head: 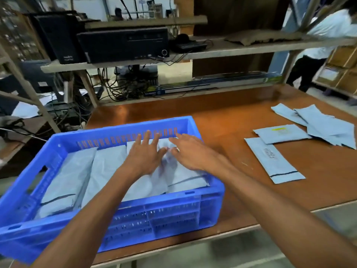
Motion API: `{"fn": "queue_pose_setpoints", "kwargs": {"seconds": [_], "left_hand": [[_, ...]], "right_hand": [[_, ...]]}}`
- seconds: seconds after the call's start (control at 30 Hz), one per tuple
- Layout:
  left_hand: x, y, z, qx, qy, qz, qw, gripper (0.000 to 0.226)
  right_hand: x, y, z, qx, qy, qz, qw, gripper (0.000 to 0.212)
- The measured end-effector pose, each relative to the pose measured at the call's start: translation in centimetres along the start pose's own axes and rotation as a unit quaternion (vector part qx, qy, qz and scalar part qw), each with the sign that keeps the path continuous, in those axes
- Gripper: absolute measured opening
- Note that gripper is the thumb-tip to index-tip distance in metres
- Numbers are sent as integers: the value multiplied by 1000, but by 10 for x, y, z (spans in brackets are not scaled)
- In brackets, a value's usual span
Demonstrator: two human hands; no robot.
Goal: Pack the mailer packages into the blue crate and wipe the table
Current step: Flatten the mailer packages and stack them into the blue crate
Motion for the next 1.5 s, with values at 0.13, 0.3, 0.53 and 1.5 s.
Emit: {"fn": "queue_pose_setpoints", "kwargs": {"seconds": [0.13,0.3,0.53,1.5], "left_hand": [[-21,25,86,85,-63,122,987,61],[41,42,235,183,-35,55,981,75],[160,25,381,135,-107,-105,980,63],[231,38,301,-22,-51,-26,998,81]], "right_hand": [[-61,5,76,92,74,182,976,31],[-94,-36,230,245,27,211,946,24],[-24,-109,403,281,-13,98,954,24],[37,-137,405,157,13,1,987,63]]}}
Point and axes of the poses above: each hand's wrist, its own y-axis towards the middle knuckle, its own x-axis out of the palm, z = x × y, the point moved 1 cm from there along y, towards the middle knuckle, and after that the axes turned 15 degrees about z, right-handed, at the moved point
